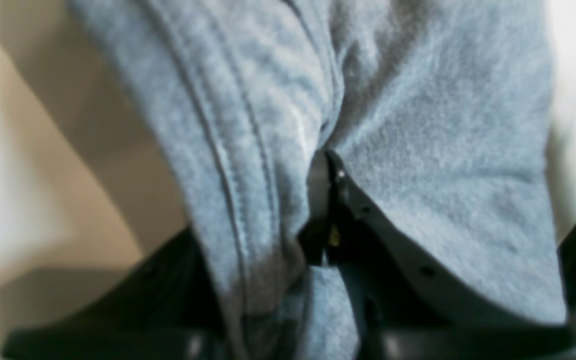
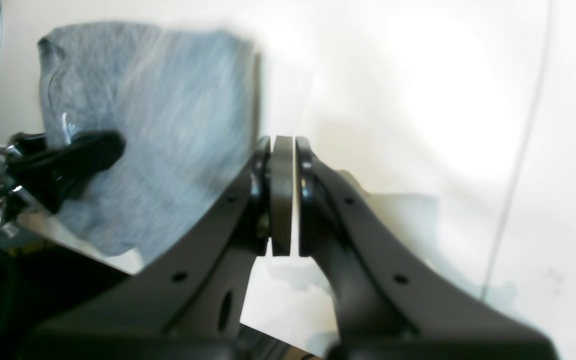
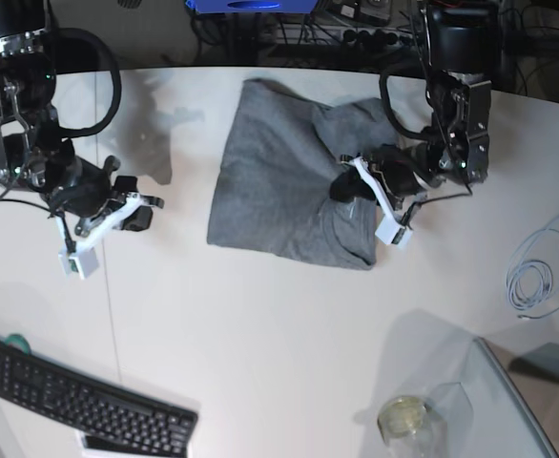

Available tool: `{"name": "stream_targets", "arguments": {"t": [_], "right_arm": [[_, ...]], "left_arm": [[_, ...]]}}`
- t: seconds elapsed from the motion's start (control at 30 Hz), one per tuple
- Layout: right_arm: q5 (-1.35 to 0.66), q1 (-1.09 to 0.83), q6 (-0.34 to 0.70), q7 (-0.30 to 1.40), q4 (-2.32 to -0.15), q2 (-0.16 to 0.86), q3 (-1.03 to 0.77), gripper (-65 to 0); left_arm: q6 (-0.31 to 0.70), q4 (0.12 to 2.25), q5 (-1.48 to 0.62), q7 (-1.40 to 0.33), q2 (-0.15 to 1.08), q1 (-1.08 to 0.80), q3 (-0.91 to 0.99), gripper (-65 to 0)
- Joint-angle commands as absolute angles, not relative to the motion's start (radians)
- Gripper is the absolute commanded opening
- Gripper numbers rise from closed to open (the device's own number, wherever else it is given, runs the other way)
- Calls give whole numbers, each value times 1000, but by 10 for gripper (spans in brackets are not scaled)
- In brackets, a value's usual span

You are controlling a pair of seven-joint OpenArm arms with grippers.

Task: Layout the t-shirt on the table in an organized manner, then fold the t-shirt properly
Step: 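Grasp the folded shirt's edge with both grippers and drag it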

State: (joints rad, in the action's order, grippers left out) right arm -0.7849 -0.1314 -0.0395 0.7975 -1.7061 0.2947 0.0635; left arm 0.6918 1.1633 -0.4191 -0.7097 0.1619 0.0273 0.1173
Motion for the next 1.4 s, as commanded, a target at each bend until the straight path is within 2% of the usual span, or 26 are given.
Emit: {"name": "stream_targets", "arguments": {"t": [0.0, 0.1, 0.27, 0.4, 0.53, 0.83, 1.0, 1.37], "right_arm": [[-796, -124, -8, 785, -1719, 306, 35, -642], [-796, -140, 48, 788, -1719, 303, -33, -642], [-796, -163, 65, 789, -1716, 302, -113, -642], [-796, -188, 65, 789, -1716, 303, -142, -642], [-796, -220, 65, 789, -1718, 303, -162, -642], [-796, -265, 65, 788, -1721, 302, -183, -642], [-796, -271, 65, 785, -1719, 300, -183, -642], [-796, -260, 65, 785, -1718, 300, -183, -642]], "left_arm": [[698, 1191, -437, -696, 186, 61, 77, -650], [698, 1194, -437, -699, 266, 131, -105, -650], [698, 1188, -437, -697, 349, 308, -510, -650], [698, 1190, -437, -690, 349, 481, -837, -650], [698, 1165, -437, -613, 298, 607, -1036, -650], [698, 880, -437, -487, 104, 723, -1214, -650], [698, 831, -437, -417, 67, 733, -1277, -650], [698, 825, -437, -423, 59, 739, -1293, -650]]}}
